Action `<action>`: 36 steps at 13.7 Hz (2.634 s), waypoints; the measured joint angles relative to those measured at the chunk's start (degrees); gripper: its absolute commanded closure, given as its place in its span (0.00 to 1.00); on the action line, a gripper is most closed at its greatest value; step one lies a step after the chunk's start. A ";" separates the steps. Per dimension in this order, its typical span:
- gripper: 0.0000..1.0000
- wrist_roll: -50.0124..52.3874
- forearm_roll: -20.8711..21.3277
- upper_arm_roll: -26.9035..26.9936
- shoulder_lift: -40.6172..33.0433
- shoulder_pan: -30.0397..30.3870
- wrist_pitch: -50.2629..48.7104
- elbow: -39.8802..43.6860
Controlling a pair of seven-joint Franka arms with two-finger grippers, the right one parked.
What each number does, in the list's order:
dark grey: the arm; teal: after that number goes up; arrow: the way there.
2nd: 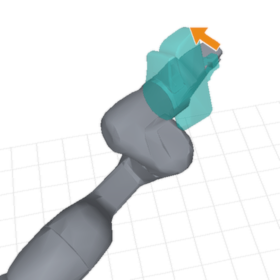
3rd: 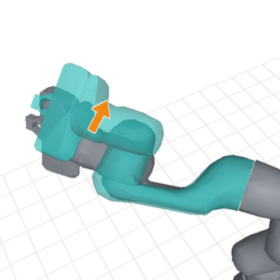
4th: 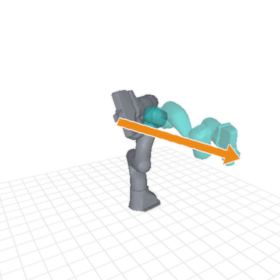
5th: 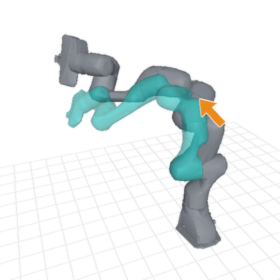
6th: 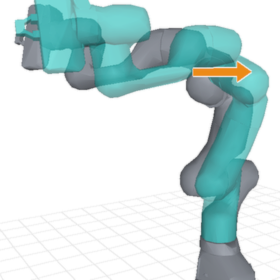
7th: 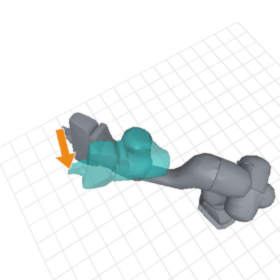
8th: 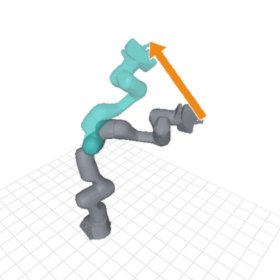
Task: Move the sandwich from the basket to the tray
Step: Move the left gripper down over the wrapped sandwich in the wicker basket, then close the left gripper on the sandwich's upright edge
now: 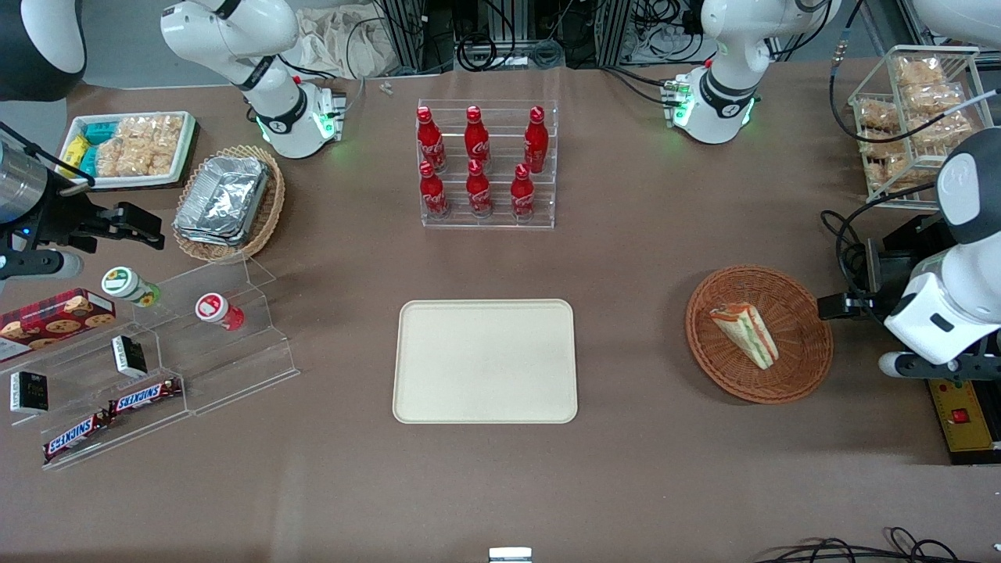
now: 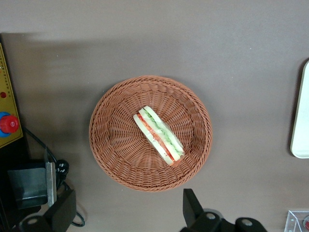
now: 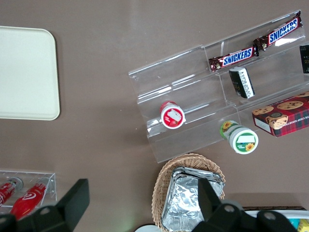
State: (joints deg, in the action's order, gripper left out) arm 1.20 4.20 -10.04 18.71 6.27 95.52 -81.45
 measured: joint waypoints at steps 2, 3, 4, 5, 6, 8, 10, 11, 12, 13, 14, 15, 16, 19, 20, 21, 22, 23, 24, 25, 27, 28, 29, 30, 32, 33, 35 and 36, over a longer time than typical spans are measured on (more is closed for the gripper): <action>0.01 0.00 0.00 0.00 -1.68 0.01 1.44 -2.53; 0.01 0.00 0.00 0.00 -2.51 0.01 2.27 -3.81; 0.01 0.00 -0.03 0.00 -3.17 0.01 2.70 -4.79; 0.01 0.23 -0.30 0.01 -3.58 0.01 2.83 -5.35; 0.01 1.09 -1.14 0.01 -3.83 0.01 2.81 -5.64; 0.01 2.90 -2.27 -0.01 -4.19 -0.02 2.24 -7.05; 0.01 3.52 -2.39 -0.13 -4.29 -0.14 2.96 -9.84; 0.01 3.98 -2.42 -0.21 -4.60 -0.18 4.76 -11.72; 0.01 4.49 -2.50 -0.22 -5.36 -0.17 6.98 -14.03; 0.01 4.84 -2.64 -0.19 -6.56 -0.12 8.75 -16.55; 0.01 5.05 -2.79 -0.09 -7.95 -0.09 9.69 -18.75; 0.01 5.28 -2.93 0.01 -9.18 -0.06 10.08 -20.42; 0.01 5.96 -2.98 0.08 -10.14 -0.03 10.32 -21.78; 0.01 10.29 -3.01 0.09 -11.19 -0.06 14.48 -26.55; 0.01 13.27 -3.01 0.05 -11.15 -0.14 17.89 -28.89; 0.01 16.99 -3.01 -0.02 -10.97 -0.21 21.94 -31.41; 0.01 21.13 -3.01 -0.10 -10.60 -0.26 26.01 -33.71; 0.01 25.13 -3.00 -0.13 -10.16 -0.30 29.53 -35.51; 0.01 28.62 -3.00 -0.13 -9.78 -0.32 32.49 -36.99; 0.02 31.15 -3.00 -0.12 -9.52 -0.32 34.86 -38.33; 0.02 34.61 -3.00 -0.06 -8.73 -0.31 38.58 -40.53; 0.02 36.07 -3.00 0.01 -8.00 -0.27 39.92 -40.98; 0.02 37.53 -3.00 0.07 -7.14 -0.24 41.43 -41.12; 0.02 38.74 -3.00 0.10 -6.30 -0.21 42.82 -41.15; 0.04 39.83 -2.99 0.14 -5.05 -0.16 43.76 -41.23; 0.05 39.99 -3.00 0.17 -4.63 -0.12 43.83 -41.27; 0.06 40.14 -2.99 0.25 -3.86 -0.09 44.06 -41.35; 0.09 40.19 -2.99 0.28 -3.45 -0.09 44.35 -41.39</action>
State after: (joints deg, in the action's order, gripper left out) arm 41.40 1.21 -9.76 15.26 6.18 139.87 -122.84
